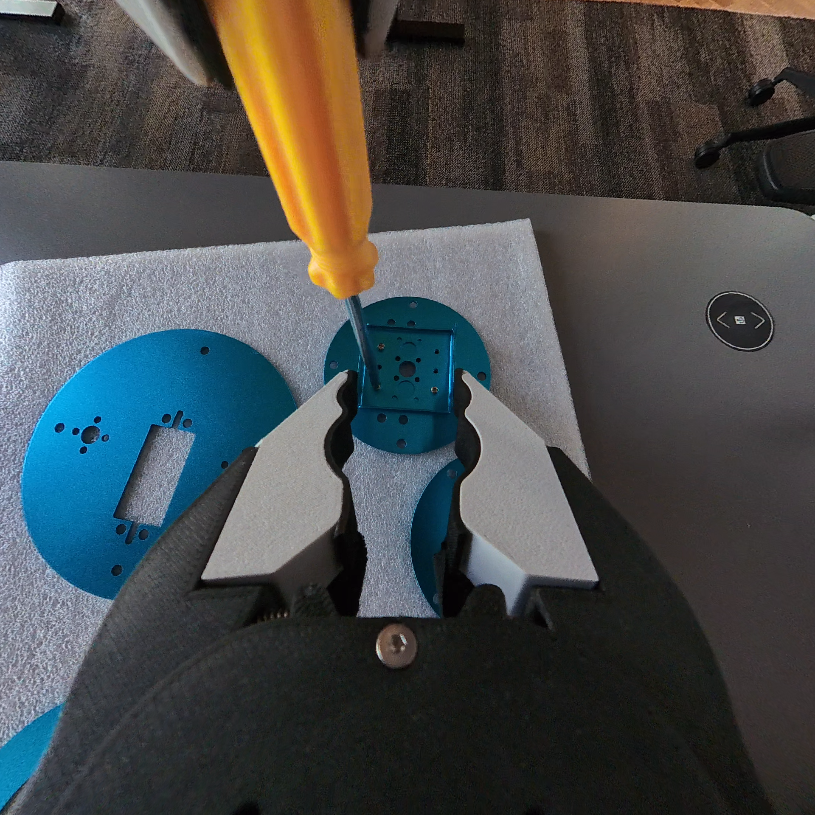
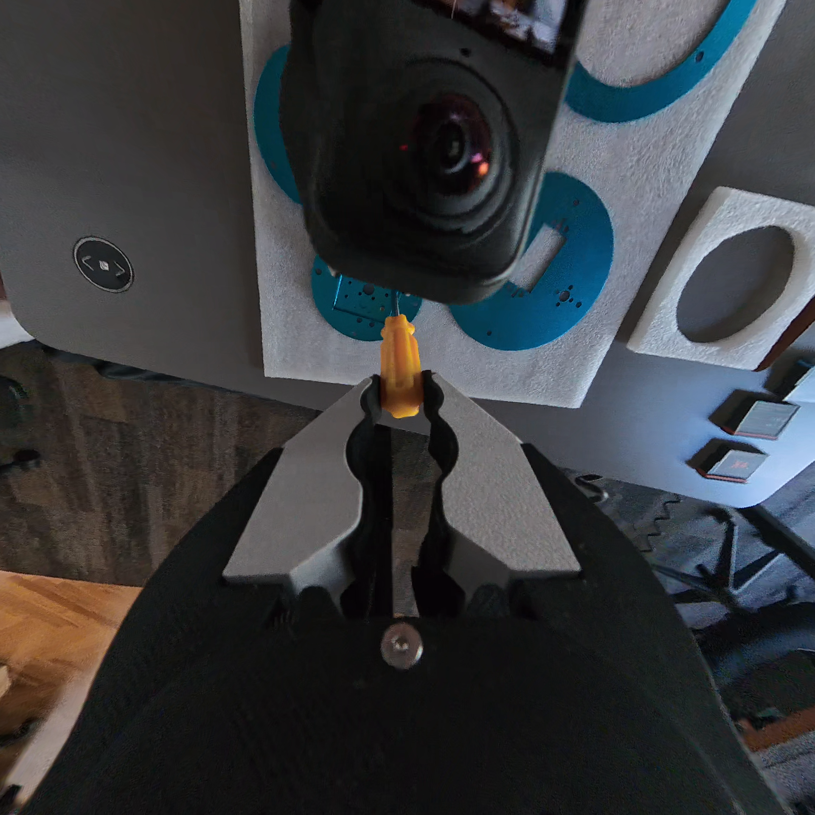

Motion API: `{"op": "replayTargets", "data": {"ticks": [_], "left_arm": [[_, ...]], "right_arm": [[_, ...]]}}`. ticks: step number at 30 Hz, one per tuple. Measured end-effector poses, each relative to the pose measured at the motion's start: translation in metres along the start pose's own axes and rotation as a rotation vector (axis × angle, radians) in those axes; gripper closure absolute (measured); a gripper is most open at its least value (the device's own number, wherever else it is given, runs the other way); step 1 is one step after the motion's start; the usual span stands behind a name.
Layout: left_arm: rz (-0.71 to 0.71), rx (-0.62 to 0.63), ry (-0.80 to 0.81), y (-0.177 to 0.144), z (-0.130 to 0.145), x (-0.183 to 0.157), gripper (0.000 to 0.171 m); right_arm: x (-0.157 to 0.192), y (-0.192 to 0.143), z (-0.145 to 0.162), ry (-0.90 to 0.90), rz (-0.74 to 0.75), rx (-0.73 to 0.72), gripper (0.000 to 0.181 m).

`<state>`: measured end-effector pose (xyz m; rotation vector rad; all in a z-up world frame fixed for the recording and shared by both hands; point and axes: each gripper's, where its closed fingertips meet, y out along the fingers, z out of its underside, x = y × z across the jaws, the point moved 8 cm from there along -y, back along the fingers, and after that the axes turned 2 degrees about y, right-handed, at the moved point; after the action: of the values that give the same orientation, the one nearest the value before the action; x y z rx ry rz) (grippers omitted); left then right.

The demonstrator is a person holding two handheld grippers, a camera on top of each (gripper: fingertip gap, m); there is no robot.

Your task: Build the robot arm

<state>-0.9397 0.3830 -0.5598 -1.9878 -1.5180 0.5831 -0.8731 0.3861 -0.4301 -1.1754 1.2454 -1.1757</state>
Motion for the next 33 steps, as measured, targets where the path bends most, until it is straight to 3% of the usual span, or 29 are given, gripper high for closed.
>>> {"op": "replayTargets", "data": {"ticks": [5, 9, 14, 20, 28, 30, 33], "left_arm": [[-0.001, 0.006, -0.003, 0.000, 0.000, 0.000, 0.128], [-0.004, 0.009, -0.003, 0.000, -0.001, 0.000, 0.129], [-0.007, 0.010, -0.004, 0.000, -0.001, 0.000, 0.129], [-0.005, 0.007, -0.005, 0.000, -0.001, 0.000, 0.129], [-0.001, 0.011, -0.028, -0.001, -0.003, -0.001, 0.126], [0.021, -0.035, -0.041, -0.007, -0.007, -0.001, 0.117], [0.022, -0.214, -0.093, -0.028, -0.018, 0.007, 0.119]], "right_arm": [[-0.003, 0.000, 0.000, 0.250, -0.035, 0.015, 0.163], [-0.006, 0.001, -0.002, 0.572, -0.071, 0.006, 0.163], [-0.009, 0.001, 0.002, 0.804, -0.109, -0.027, 0.163], [0.001, 0.004, -0.006, 0.582, -0.068, 0.012, 0.163], [-0.007, 0.004, -0.002, 0.813, -0.115, 0.019, 0.163], [-0.006, 0.004, -0.003, 0.807, -0.102, 0.014, 0.163], [-0.005, 0.004, -0.004, 0.807, -0.095, 0.010, 0.163]]}}
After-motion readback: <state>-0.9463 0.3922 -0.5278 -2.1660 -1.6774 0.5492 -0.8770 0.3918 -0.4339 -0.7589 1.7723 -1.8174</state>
